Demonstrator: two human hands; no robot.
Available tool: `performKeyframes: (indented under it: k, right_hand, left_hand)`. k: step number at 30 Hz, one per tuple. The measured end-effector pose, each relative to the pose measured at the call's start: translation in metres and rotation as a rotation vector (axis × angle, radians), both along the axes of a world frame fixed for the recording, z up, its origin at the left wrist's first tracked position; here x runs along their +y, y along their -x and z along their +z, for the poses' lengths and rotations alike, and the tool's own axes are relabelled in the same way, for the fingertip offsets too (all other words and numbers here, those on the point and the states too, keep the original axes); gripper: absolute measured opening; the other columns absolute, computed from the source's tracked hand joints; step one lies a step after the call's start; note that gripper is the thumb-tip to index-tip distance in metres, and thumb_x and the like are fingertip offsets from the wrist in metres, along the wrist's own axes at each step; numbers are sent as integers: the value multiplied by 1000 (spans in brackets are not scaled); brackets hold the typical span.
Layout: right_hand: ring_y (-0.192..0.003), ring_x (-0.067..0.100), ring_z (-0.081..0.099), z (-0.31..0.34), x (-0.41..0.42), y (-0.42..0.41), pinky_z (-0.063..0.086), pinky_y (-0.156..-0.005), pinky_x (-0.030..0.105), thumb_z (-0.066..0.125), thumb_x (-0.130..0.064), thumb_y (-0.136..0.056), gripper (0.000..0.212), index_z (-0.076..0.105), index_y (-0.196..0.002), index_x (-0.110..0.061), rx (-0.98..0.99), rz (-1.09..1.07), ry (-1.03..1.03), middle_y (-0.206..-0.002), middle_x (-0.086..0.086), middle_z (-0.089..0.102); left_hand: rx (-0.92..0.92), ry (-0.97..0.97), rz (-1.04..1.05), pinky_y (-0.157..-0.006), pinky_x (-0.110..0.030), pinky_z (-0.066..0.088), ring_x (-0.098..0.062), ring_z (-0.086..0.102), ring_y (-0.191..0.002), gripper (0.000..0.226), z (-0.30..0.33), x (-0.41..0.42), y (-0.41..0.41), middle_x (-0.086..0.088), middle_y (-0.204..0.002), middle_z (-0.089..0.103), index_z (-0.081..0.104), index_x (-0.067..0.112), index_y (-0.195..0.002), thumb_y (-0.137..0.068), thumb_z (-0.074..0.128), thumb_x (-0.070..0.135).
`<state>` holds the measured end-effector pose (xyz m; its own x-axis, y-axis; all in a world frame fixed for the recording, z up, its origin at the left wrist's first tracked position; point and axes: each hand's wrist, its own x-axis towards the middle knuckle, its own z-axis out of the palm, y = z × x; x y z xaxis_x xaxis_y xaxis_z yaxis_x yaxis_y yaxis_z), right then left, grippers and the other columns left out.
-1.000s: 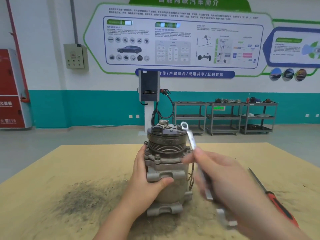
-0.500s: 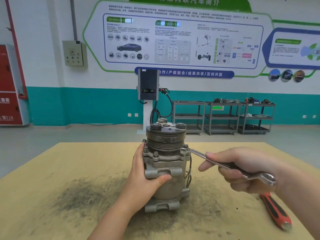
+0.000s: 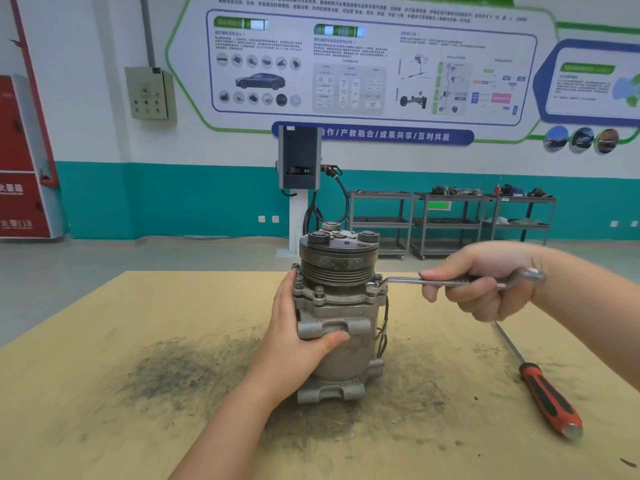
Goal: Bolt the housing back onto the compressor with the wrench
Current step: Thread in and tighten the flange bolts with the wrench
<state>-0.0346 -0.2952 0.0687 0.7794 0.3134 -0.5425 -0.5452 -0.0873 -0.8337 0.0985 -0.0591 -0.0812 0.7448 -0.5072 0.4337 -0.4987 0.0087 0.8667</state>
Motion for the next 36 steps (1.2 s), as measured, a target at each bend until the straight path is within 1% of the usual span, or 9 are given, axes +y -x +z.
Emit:
performKeyframes:
  k: [5,9,14,17,19,23,28,33,36]
  right_hand:
    - [-30,8,19,-41,31,26,23,-29,17,86,-22,-72,29,60,-70,-9,-121,-270,-275,-35,-4,34]
    - [-27,8,21,-53,81,38,19,-30,15,56,-27,-90,27,54,-68,-12,-310,-494,-274,-37,-5,31]
    - [-31,10,40,-111,168,24,32,-35,18,43,-21,-103,22,48,-83,-12,-449,-451,118,-49,2,54]
    - [-32,3,42,-139,201,0,31,-41,16,37,-25,-104,24,49,-90,-9,-505,-446,149,-66,6,60]
    - [-37,0,45,-139,204,-5,32,-46,16,36,-29,-104,24,50,-112,-11,-577,-505,156,-76,8,62]
    - [-40,5,51,-114,180,14,37,-44,15,36,-42,-100,41,68,-83,-24,-669,-548,155,-63,6,64]
    - [-46,9,50,-83,113,43,40,-52,21,42,-51,-85,33,72,-84,-38,-782,-626,538,-58,-1,60]
    - [-39,7,41,-47,66,50,34,-39,19,45,-61,-80,28,71,-81,-50,-682,-559,912,-49,-10,54]
    - [-37,9,41,-31,51,43,34,-38,16,50,-59,-83,22,71,-83,-53,-592,-418,984,-50,-7,56]
  left_hand:
    - [-10,2,15,-116,-43,36,3,37,-136,112,-1,-1,-1,29,-151,31,9,62,-144,-54,77,69]
    - [-4,14,20,-114,-46,38,-1,39,-137,113,-3,-2,-2,24,-151,35,14,58,-146,-55,79,65]
    - [-6,31,41,-115,-44,37,-1,42,-135,109,-4,-4,-3,19,-151,38,18,55,-146,-63,88,48]
    - [-10,48,-5,-117,-39,34,3,39,-136,115,-4,-4,-5,16,-153,34,18,48,-149,-58,89,53]
    - [-14,42,-24,-117,-43,34,-7,40,-139,124,-3,-5,-7,9,-155,35,18,38,-153,-53,88,58]
    - [4,45,-15,-114,-50,36,-9,44,-136,124,-6,-5,-6,18,-151,39,16,57,-146,-45,85,71]
    - [-20,28,4,-112,-46,39,1,42,-133,117,-6,-4,-7,30,-148,36,12,64,-142,-46,76,82]
    - [-23,19,14,-115,-42,36,12,36,-131,115,-3,-3,-2,33,-148,30,12,59,-145,-49,73,74]
    - [-58,-23,68,-121,-48,26,0,18,-146,112,-2,-5,3,36,-156,6,5,64,-142,-50,69,77]
